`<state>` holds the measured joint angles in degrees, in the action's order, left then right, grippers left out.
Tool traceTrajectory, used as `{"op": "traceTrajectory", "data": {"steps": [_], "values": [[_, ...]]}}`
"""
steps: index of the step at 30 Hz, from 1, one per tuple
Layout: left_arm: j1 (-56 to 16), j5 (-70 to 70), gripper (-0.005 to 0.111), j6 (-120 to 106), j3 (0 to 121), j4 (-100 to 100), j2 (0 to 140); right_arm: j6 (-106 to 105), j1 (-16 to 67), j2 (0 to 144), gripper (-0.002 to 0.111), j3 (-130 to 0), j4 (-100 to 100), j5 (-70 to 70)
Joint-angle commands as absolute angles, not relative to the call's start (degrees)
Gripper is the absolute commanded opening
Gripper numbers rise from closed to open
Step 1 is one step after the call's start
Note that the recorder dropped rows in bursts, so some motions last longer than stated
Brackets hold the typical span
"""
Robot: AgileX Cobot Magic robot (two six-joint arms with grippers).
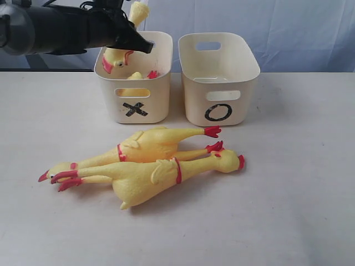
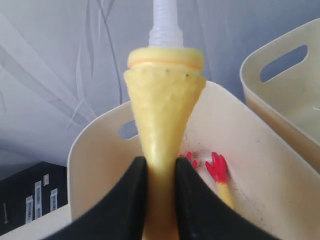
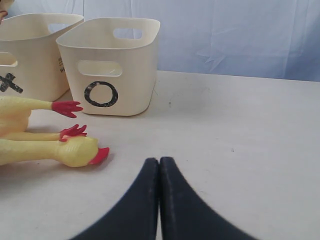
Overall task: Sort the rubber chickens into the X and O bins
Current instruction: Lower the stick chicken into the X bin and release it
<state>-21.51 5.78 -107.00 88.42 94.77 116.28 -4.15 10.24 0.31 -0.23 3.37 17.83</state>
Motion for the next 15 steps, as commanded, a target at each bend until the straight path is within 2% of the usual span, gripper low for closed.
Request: {"op": "traceTrajectory", "data": {"steps": [1, 5, 9, 12, 15], "values": [[-20.5, 5.4, 0.0, -106.6, 88.8, 95.0, 116.6, -4.3, 10.4, 0.0, 0.0, 0.0, 3.5, 17.5], [-20.5, 3.3, 0.002, -106.7, 88.8, 95.0, 118.1, -4.3, 10.4, 0.0, 0.0, 0.0, 3.5, 17.5], [-20.5, 3.3, 0.021, -106.7, 88.8, 94.3, 118.8, -4.3, 10.4, 0.0, 0.0, 0.0, 3.5, 17.5], [-20.5, 3.6, 0.043, -106.7, 88.8, 94.3, 118.8, -4.3, 10.4, 0.0, 0.0, 0.0, 3.5, 17.5], [-20.5, 4.2, 0.053, -106.7, 88.8, 94.4, 118.8, -4.3, 10.4, 0.0, 0.0, 0.0, 3.5, 17.5]]}}
